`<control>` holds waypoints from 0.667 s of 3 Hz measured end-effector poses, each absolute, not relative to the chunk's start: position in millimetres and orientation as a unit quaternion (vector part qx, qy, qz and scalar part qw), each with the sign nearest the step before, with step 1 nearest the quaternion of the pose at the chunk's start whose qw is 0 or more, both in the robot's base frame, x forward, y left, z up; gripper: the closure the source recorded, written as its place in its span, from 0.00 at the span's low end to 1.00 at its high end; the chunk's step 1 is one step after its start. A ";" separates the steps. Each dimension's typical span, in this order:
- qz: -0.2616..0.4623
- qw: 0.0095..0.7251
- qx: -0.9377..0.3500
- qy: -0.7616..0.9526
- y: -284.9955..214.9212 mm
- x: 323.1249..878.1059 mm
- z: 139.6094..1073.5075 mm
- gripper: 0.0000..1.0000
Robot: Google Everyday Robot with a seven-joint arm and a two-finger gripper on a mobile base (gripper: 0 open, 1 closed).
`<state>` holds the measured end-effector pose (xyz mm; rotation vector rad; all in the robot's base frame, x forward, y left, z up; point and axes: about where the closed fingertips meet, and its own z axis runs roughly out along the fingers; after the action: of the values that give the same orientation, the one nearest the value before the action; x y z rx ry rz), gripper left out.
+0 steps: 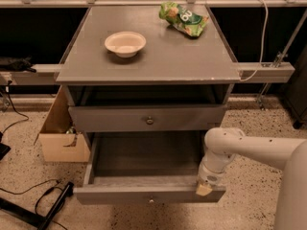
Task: Open middle drawer
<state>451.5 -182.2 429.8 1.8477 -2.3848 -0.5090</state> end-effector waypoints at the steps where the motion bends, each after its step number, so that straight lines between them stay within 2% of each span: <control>1: -0.170 0.042 0.604 -0.778 -181.4 452.1 432.0 1.00; 2: -0.170 0.042 0.604 -0.778 -181.4 452.2 432.0 0.82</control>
Offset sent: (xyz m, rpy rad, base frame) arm 0.0004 0.0007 0.0023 0.0048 0.0055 0.0025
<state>452.2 -181.4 432.0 1.8485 -2.3796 -0.5194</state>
